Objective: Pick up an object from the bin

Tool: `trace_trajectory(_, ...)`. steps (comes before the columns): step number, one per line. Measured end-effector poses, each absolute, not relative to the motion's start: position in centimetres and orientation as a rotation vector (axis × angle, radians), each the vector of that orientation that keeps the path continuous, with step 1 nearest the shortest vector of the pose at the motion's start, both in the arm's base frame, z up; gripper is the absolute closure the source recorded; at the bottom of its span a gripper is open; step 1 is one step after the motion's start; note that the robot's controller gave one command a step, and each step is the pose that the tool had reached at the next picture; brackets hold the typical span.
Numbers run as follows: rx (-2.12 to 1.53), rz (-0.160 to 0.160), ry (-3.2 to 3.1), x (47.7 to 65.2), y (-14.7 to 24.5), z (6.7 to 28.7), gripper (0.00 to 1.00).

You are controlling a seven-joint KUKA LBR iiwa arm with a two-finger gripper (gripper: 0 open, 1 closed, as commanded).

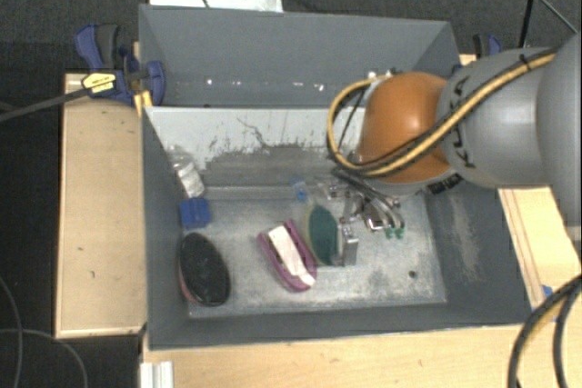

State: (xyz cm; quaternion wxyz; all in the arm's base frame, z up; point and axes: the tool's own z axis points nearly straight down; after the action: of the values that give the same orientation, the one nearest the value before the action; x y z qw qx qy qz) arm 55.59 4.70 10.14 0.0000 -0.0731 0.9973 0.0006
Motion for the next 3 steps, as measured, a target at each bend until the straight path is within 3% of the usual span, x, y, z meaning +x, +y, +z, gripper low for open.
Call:
trace_trajectory(1, -0.230, -0.001, 3.132, 57.3, 4.8, 7.3, 0.00)
trace_trajectory(2, -0.227, -0.001, 3.127, 57.5, 4.8, 7.7, 1.00)
trace_trajectory(3, -0.214, 0.000, 3.125, 55.2, 4.6, 19.4, 1.00)
